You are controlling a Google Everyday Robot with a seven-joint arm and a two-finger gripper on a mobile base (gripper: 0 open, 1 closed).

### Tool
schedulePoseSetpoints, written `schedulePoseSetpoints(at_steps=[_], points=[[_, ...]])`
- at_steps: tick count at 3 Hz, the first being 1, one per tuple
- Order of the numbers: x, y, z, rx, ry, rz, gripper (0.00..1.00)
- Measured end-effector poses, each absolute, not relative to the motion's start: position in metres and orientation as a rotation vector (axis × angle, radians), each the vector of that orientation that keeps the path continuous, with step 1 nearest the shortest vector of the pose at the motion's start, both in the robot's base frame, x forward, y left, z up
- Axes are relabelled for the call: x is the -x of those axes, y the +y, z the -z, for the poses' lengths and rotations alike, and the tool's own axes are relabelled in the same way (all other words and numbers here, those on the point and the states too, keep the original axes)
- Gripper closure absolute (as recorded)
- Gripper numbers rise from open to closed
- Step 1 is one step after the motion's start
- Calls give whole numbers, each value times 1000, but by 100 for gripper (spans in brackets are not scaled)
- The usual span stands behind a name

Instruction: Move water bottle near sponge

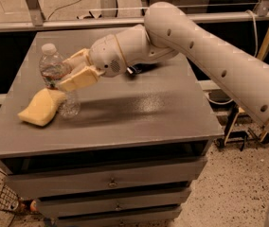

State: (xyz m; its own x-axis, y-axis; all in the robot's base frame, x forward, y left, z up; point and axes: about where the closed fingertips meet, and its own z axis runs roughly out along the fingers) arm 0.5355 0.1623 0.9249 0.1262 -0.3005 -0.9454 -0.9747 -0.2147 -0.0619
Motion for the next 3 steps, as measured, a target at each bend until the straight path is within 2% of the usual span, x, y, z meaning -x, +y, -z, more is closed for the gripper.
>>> schedulePoseSetpoints(at_steps=[1,2,3], points=[[-534,165,-925,1647,1257,-1121,5],[-533,166,-925,1649,1255,-1123,0],[-533,162,-924,1651,1262,-1117,0]])
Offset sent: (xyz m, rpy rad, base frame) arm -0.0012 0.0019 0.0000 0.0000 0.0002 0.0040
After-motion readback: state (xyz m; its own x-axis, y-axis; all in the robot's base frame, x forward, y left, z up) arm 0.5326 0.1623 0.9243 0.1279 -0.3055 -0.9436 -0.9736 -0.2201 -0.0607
